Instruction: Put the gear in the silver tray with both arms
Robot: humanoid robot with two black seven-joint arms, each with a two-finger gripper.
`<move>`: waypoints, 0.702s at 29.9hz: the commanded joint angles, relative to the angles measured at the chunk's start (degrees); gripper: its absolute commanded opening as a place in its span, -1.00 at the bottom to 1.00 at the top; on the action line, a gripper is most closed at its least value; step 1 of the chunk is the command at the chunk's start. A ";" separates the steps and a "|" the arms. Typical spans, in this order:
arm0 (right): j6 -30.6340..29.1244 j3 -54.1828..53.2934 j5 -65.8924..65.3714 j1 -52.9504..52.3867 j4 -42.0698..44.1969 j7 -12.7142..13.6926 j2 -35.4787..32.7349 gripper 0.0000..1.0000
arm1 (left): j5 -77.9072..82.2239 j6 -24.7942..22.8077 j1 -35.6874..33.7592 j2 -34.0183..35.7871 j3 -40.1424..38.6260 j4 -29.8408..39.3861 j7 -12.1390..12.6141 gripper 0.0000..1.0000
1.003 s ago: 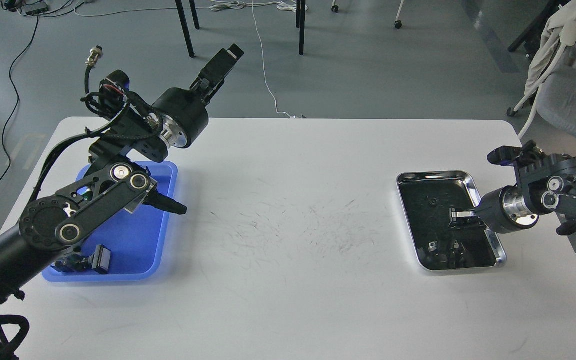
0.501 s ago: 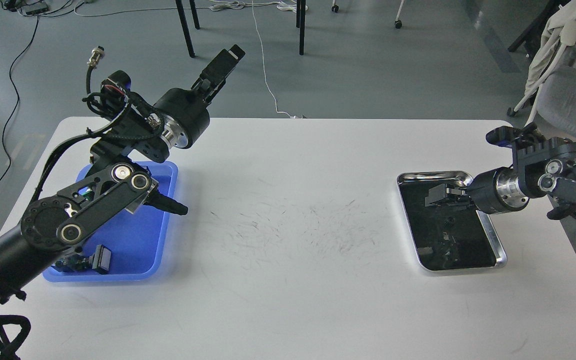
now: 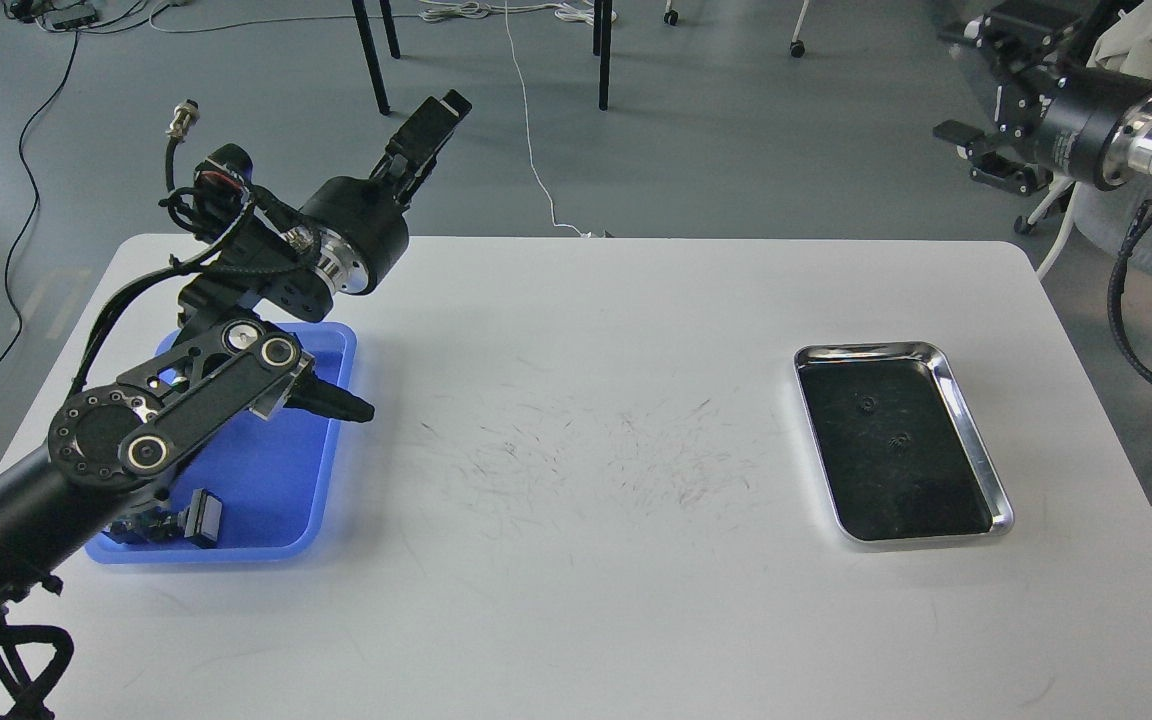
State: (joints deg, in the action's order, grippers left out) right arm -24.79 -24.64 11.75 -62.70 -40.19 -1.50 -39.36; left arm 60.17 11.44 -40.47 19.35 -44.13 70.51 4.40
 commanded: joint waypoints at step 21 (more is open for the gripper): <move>-3.21 -15.35 18.58 27.54 -10.96 -2.89 10.62 0.97 | -27.21 -3.88 0.57 -7.58 -14.15 -21.99 -3.17 0.96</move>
State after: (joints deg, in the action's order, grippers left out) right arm -28.00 -40.07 30.35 -35.65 -51.15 -3.62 -28.90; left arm 34.64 8.34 -39.86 11.46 -58.47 50.49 1.41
